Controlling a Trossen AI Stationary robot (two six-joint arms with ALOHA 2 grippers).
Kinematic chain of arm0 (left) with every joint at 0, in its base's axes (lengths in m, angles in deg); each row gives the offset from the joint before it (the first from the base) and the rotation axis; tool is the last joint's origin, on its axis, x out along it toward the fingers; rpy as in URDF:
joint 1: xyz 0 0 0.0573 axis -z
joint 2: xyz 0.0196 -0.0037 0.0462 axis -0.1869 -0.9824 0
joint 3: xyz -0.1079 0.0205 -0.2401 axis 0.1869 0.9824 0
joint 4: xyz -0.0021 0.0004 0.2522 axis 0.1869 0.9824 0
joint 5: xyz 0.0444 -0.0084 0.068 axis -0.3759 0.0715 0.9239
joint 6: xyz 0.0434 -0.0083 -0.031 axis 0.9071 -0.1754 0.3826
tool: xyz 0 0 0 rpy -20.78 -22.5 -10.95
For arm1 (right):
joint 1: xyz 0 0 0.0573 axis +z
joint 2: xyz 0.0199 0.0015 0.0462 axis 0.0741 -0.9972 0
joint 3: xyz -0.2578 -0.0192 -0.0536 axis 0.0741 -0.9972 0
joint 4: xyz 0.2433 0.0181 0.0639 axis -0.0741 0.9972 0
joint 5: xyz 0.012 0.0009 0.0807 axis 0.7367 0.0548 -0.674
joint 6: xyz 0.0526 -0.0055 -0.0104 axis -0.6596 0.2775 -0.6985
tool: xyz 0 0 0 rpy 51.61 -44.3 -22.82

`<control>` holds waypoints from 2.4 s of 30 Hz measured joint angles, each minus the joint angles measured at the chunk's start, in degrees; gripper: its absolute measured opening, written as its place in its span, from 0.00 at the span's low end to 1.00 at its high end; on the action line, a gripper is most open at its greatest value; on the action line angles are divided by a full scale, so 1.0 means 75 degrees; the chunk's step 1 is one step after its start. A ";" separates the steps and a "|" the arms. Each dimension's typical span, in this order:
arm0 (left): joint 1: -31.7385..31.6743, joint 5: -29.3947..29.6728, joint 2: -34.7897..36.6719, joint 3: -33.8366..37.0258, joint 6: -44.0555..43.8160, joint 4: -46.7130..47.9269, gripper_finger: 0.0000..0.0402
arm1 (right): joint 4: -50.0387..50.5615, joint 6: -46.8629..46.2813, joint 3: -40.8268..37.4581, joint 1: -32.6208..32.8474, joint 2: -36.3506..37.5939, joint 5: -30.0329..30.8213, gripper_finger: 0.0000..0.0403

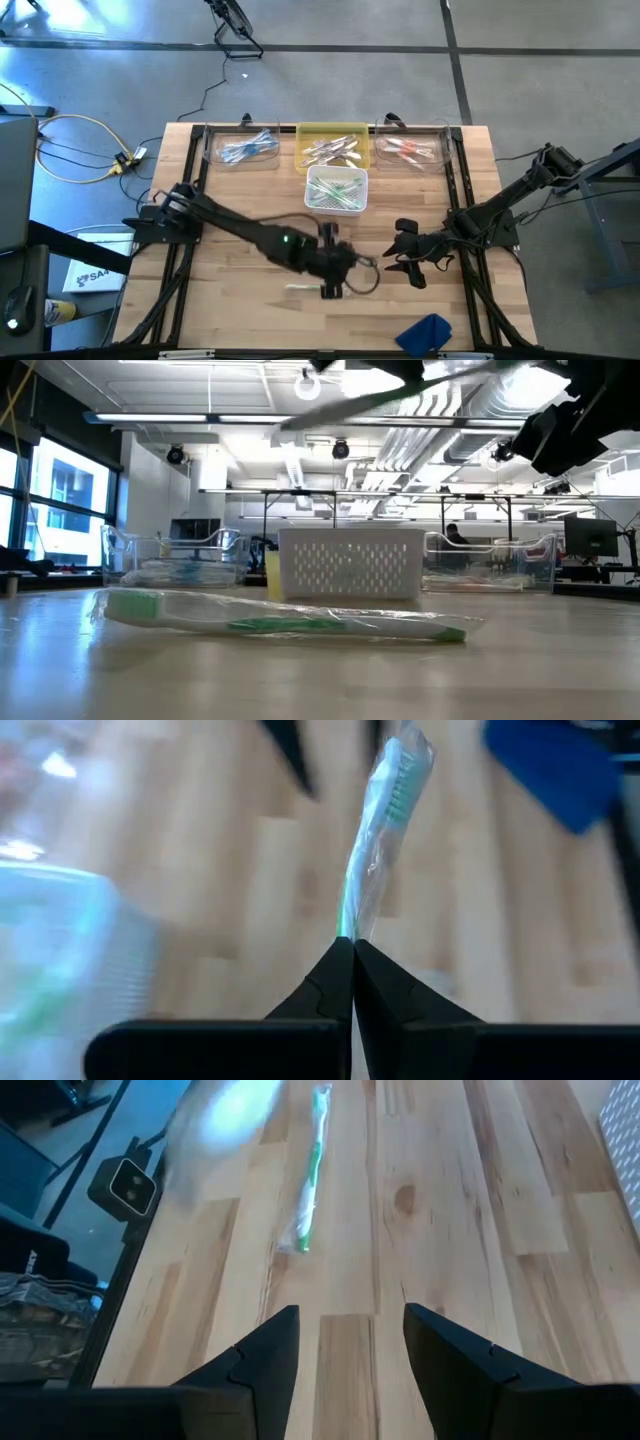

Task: Pick & Place Toothbrushes
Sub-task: Put the green toothbrush into the white bin

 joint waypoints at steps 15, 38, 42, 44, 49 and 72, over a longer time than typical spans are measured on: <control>-0.2294 -0.0008 0.0000 -0.1078 0.1700 0.2001 0.00 | 0.0009 -0.0038 0.0000 0.0000 0.0000 0.0003 0.43; -0.4082 -0.1566 -0.0012 0.1182 0.0412 -0.0564 0.00 | 0.0169 0.0050 0.0000 0.0001 0.0000 0.0070 0.43; -0.4067 -0.1548 -0.0012 0.1255 0.0389 -0.0669 0.00 | 0.0167 0.0050 0.0000 0.0000 0.0000 0.0067 0.43; -0.4064 -0.1540 -0.0012 0.1255 0.0379 -0.0782 0.01 | 0.0164 0.0050 0.0000 0.0002 0.0002 0.0067 0.43; -0.4067 -0.1529 -0.0009 0.1252 0.0388 -0.1087 0.11 | 0.0161 0.0050 0.0000 0.0001 0.0000 0.0067 0.43; -0.4067 -0.1255 -0.0011 0.1249 0.0797 -0.1024 0.42 | 0.0152 -0.0038 0.0000 0.0002 0.0000 0.0050 0.43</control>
